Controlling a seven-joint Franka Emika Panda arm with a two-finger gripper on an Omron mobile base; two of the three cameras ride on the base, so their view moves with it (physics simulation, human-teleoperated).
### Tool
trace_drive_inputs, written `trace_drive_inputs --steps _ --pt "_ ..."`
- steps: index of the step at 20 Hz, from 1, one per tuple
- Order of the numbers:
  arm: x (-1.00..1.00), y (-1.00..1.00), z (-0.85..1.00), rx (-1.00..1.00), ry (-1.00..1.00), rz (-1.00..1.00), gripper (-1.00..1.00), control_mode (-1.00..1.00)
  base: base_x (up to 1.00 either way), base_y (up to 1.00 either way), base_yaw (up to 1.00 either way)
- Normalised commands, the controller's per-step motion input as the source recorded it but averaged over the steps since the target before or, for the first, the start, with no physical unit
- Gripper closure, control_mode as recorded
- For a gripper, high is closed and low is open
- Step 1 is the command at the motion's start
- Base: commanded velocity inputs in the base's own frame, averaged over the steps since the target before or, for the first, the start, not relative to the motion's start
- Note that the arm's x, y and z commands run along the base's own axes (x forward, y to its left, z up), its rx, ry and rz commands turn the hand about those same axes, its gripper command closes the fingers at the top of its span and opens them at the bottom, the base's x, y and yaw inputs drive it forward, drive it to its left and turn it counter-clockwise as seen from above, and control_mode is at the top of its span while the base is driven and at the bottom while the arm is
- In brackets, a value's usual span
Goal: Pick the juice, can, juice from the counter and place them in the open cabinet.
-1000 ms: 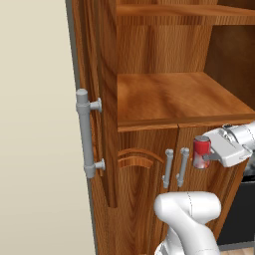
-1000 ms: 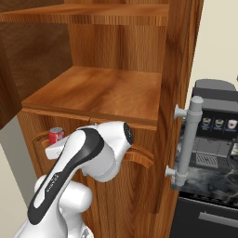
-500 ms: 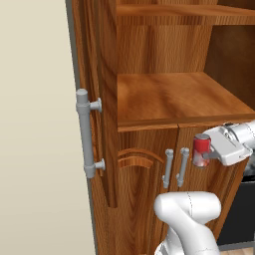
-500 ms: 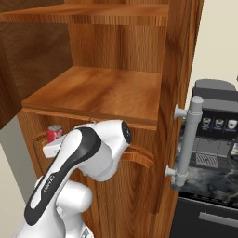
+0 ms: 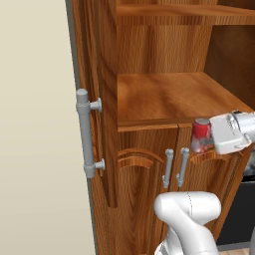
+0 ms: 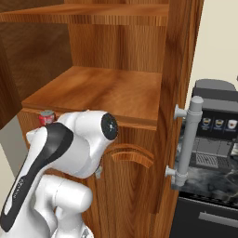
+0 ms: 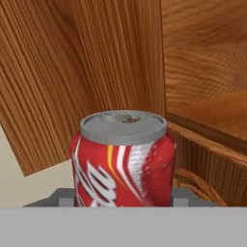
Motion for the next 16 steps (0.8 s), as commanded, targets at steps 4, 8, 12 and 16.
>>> trace_drive_inputs --steps 4,8,12,16 --pt "0.05 0.02 0.46 -0.05 -0.03 -0.16 1.00 -1.00 0.00 0.00 0.00" --pt "0.22 0.00 0.34 -0.06 -0.07 -0.07 1.00 -1.00 0.00 0.00 0.00" --pt "0.38 0.01 0.11 -0.19 -0.20 -0.05 1.00 -1.00 0.00 0.00 0.00" --pt "0.52 0.00 0.14 -0.16 -0.16 -0.09 1.00 -1.00 0.00 0.00 0.00"
